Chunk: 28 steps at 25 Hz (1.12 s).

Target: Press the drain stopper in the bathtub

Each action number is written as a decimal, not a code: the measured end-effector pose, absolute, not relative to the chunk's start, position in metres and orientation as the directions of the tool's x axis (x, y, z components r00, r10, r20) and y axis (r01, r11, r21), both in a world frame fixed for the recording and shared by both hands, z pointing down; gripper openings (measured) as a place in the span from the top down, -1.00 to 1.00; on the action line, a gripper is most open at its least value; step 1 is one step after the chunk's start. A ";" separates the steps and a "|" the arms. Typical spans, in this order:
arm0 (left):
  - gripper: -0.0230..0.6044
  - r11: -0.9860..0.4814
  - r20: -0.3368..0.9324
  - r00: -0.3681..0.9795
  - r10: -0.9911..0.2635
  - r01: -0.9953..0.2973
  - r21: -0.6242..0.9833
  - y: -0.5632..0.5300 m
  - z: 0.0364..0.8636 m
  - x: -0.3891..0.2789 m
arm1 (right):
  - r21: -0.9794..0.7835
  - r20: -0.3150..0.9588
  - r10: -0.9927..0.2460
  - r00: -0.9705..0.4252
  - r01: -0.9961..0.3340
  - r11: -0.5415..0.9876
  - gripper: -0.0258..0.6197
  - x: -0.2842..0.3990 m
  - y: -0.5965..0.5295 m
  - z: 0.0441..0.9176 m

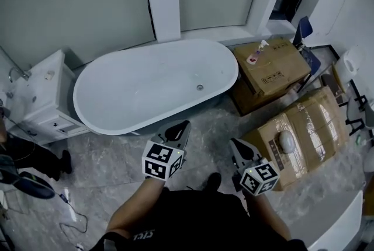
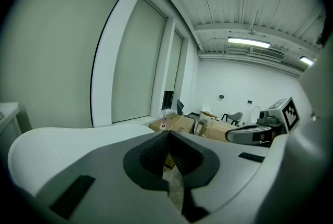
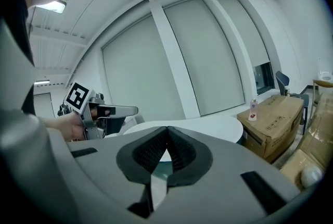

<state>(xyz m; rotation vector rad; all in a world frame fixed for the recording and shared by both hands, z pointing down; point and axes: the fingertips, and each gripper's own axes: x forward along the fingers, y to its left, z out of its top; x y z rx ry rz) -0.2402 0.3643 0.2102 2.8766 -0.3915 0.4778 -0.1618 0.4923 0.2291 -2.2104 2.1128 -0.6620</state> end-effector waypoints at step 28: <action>0.88 -0.898 0.363 0.879 -0.310 -0.396 0.193 0.205 0.249 -0.028 | -0.293 0.370 -0.929 -0.025 -0.952 -0.091 0.88 0.070 0.365 0.262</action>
